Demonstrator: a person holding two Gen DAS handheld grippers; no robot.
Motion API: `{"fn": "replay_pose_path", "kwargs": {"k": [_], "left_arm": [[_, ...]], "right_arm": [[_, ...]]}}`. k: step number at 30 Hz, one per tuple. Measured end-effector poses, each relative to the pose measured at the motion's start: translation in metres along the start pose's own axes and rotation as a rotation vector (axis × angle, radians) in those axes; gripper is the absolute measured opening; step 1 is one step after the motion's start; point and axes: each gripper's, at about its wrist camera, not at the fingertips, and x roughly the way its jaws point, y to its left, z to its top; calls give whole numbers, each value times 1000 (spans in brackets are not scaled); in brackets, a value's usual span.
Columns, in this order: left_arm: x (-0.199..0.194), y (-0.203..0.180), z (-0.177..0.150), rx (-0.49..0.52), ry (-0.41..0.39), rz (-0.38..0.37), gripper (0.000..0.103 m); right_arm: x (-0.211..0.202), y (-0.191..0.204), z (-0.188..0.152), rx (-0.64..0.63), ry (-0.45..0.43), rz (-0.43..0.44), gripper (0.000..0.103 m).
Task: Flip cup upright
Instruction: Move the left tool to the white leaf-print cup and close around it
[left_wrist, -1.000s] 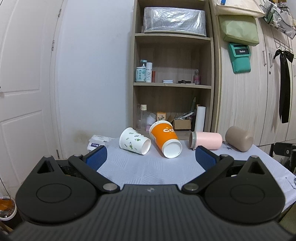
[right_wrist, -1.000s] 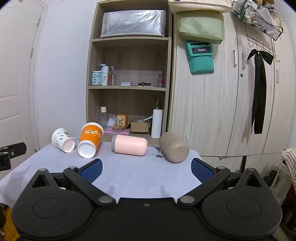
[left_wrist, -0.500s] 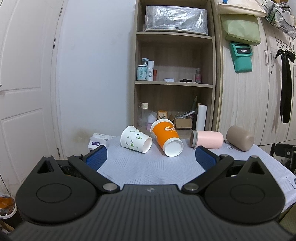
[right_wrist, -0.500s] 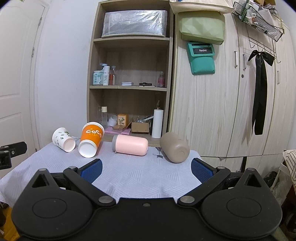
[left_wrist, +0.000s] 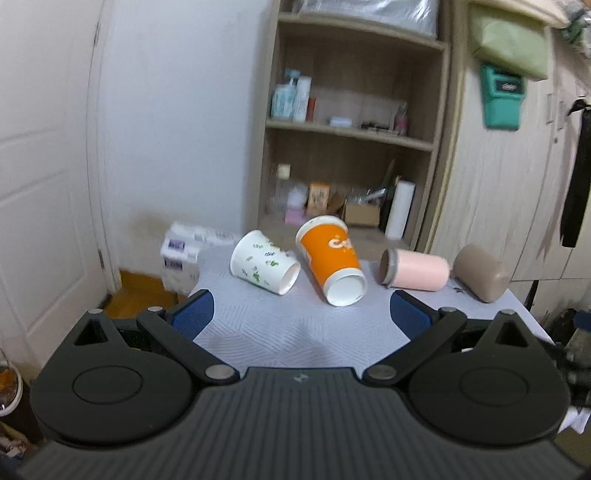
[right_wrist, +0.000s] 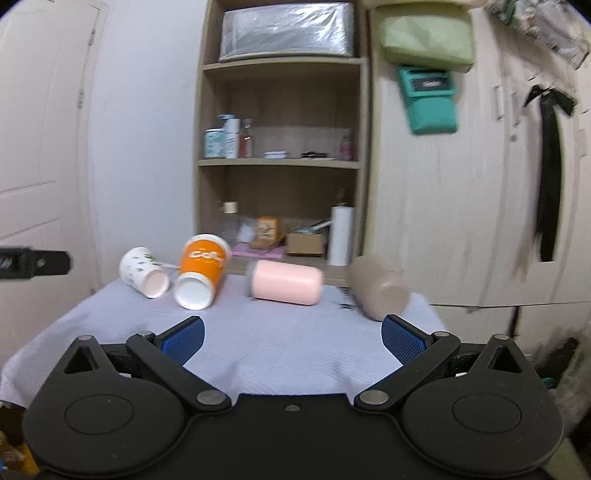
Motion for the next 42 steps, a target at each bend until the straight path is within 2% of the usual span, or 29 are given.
{"fn": "replay_pose_path", "kwargs": {"k": [3, 5, 10, 13, 21, 26, 30, 37, 42], "left_arm": [[26, 7, 18, -8, 39, -4, 103], [48, 13, 27, -28, 80, 21, 103], [114, 35, 40, -172, 194, 63, 103], [146, 45, 47, -225, 202, 91, 101], [210, 67, 46, -399, 237, 70, 98], [232, 70, 37, -445, 269, 30, 97], [240, 72, 30, -433, 277, 49, 97], [246, 79, 28, -437, 275, 40, 83], [248, 85, 26, -464, 274, -3, 75]], "right_arm": [[15, 5, 6, -13, 13, 54, 103], [24, 8, 7, -20, 26, 75, 103], [48, 13, 8, -16, 55, 105, 103], [59, 15, 7, -23, 66, 112, 103], [86, 20, 7, -70, 97, 110, 103], [103, 22, 11, -79, 119, 120, 103], [119, 26, 22, -76, 135, 154, 103], [143, 52, 40, -82, 199, 303, 103], [153, 75, 41, -128, 211, 326, 103]]}}
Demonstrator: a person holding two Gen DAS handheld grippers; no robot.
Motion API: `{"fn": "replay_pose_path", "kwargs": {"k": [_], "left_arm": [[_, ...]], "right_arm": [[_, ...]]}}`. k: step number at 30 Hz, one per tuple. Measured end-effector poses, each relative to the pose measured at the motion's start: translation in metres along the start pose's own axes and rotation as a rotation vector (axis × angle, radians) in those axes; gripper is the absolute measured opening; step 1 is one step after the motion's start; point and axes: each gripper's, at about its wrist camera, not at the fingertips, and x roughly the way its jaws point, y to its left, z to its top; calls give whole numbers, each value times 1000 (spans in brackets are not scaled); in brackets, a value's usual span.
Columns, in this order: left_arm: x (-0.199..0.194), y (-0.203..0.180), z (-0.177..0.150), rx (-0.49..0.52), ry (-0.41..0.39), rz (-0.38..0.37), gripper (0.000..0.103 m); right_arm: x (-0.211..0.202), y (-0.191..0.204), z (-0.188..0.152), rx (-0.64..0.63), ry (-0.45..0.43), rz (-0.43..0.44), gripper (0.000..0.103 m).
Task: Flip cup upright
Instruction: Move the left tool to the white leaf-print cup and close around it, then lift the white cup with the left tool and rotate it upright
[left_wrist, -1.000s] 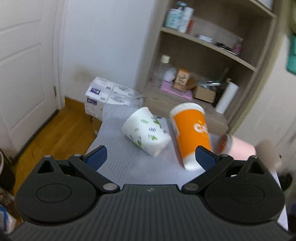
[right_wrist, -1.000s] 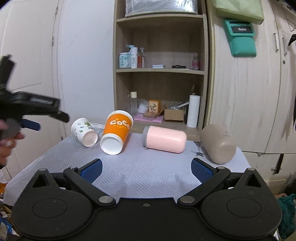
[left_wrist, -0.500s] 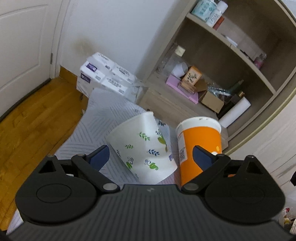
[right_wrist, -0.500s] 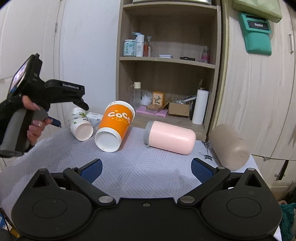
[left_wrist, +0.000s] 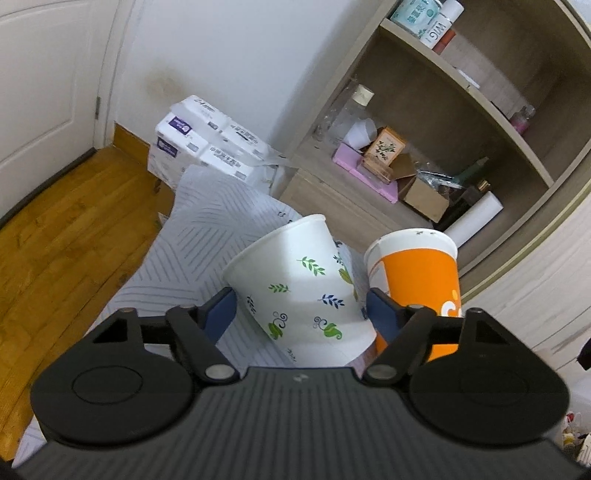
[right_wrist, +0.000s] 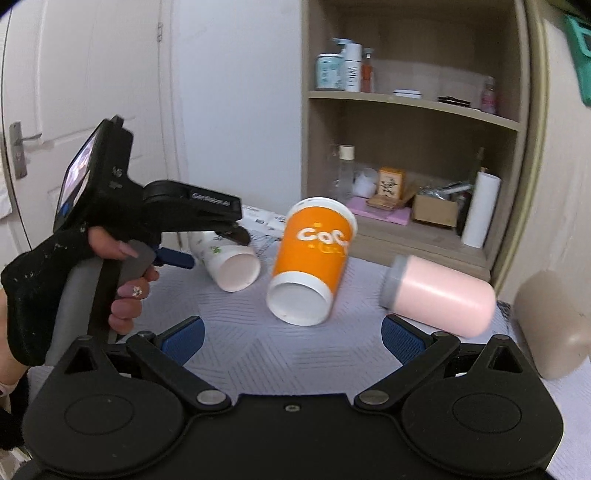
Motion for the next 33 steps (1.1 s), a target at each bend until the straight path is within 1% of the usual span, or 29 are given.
{"fn": "replay_pose_path", "kwargs": {"k": [1, 6, 11, 14, 17, 19, 24, 26, 29, 33], "left_arm": [[0, 0, 0, 4, -1, -1, 75], [-3, 3, -1, 17, 7, -43, 62], [-14, -2, -5, 69, 11, -57, 57], [-19, -5, -9, 93, 10, -59, 56], [-20, -4, -8, 85, 18, -62, 56], [-16, 0, -4, 50, 32, -67, 56], [1, 17, 4, -85, 115, -123, 58], [6, 19, 3, -104, 127, -120, 57], [6, 17, 0, -94, 118, -124, 55], [-4, 10, -5, -30, 118, -103, 55]], "right_arm": [[1, 2, 0, -5, 1, 1, 103], [5, 4, -1, -9, 16, 3, 103], [6, -1, -2, 10, 22, -6, 103], [5, -4, -4, 26, 28, -10, 103], [3, -5, -8, 39, 32, -10, 103], [2, -5, -10, 42, 34, -11, 103], [0, -5, -12, 40, 40, -13, 103], [1, -6, -12, 38, 42, -17, 103], [3, -7, -11, 39, 43, -21, 103], [2, -9, -12, 43, 42, -30, 103]]}}
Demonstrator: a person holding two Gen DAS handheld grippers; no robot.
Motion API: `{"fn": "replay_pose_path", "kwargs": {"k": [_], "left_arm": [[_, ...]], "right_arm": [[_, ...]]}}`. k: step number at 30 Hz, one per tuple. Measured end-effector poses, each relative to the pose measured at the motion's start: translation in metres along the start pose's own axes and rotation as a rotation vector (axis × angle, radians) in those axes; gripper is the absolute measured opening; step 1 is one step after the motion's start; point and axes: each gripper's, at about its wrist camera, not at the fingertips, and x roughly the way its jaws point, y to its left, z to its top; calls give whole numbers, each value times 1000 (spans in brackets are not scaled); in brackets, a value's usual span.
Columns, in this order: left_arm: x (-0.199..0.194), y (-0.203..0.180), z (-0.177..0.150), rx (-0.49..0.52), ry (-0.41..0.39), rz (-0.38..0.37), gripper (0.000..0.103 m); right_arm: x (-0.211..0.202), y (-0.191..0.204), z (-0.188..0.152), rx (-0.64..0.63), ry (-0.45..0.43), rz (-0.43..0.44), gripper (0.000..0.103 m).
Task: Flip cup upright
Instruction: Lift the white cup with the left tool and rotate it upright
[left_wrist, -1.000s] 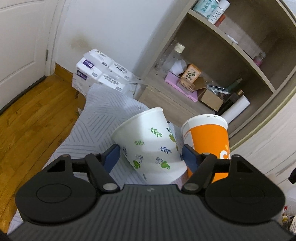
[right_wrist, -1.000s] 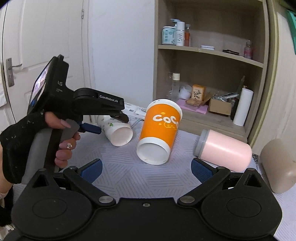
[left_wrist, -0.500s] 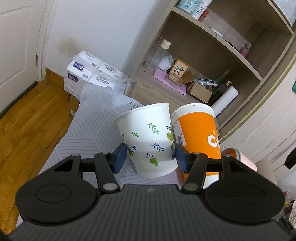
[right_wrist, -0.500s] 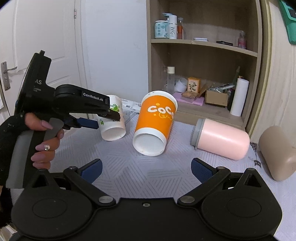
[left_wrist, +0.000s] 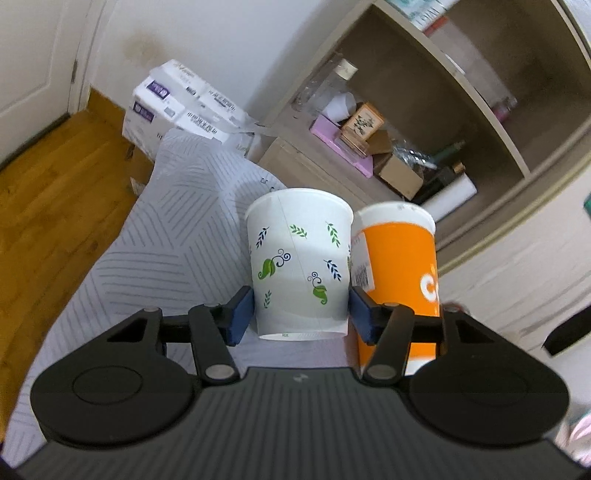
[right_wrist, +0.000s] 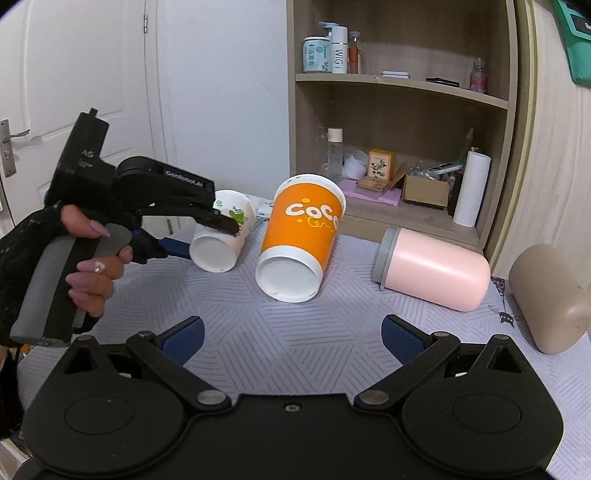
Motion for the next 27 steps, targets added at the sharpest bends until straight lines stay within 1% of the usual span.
{"fn": "replay_pose_path", "kwargs": {"k": [4, 9, 16, 22, 24, 27], "left_arm": [[-17, -8, -14, 48, 34, -37, 55], [-43, -22, -38, 125, 62, -57, 55], [-72, -46, -71, 213, 94, -90, 55], [-84, -75, -104, 297, 142, -146, 55], [-82, -83, -117, 301, 163, -145, 55], [-78, -95, -131, 309, 196, -167, 55]], "right_arm": [[-3, -3, -2, 12, -1, 0, 103], [-9, -6, -10, 23, 10, 0, 103], [-27, -12, -31, 20, 31, -8, 103], [-47, -25, -51, 39, 53, -20, 103], [-53, -29, -57, 44, 55, -22, 103], [-64, -37, -67, 59, 65, -17, 103]]}}
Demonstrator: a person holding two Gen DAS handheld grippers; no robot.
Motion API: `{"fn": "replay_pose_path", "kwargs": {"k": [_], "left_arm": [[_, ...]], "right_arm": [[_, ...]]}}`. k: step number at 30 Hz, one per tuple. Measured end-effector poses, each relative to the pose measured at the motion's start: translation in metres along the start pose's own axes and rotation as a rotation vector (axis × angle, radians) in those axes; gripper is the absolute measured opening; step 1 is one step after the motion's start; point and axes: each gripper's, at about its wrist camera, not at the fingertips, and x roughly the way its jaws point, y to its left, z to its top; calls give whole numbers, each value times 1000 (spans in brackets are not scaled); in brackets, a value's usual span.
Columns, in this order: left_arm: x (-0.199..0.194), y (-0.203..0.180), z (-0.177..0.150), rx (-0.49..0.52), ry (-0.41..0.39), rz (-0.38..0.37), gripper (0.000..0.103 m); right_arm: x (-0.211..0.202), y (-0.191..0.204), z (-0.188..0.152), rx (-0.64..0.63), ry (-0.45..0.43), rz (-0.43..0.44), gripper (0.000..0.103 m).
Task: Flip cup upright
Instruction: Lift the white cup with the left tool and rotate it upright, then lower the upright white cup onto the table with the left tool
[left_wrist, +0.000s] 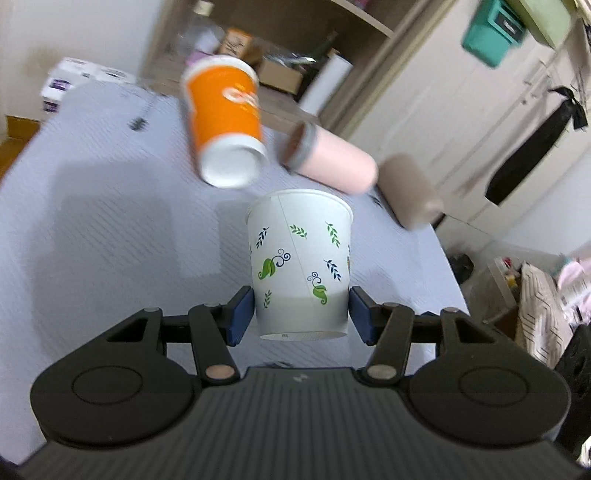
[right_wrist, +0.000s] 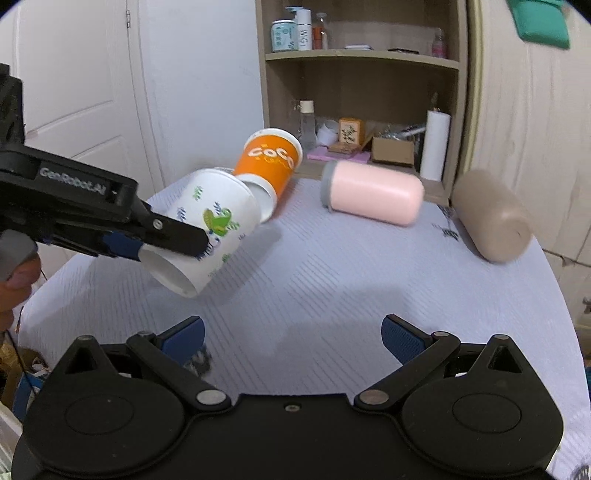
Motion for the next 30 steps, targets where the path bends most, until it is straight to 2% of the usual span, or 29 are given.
{"fn": "replay_pose_path", "kwargs": {"k": [9, 16, 21, 22, 26, 30], "left_arm": [[31, -46, -9, 30, 102, -77, 55], [55, -55, -13, 23, 171, -63, 55], [57, -55, -8, 28, 189, -67, 57], [58, -55, -7, 28, 193, -69, 58], [58, -53, 0, 51, 203, -107, 76], [58, -51, 7, 71, 218, -136, 78]], "right_arm": [[-19, -25, -20, 56, 10, 23, 103], [-11, -33, -24, 78, 35, 44, 103], [-7, -36, -25, 82, 53, 71, 103], [-6, -36, -24, 85, 55, 78, 103], [-5, -41, -20, 106, 65, 112, 103], [1, -48, -12, 137, 101, 170, 103]]}}
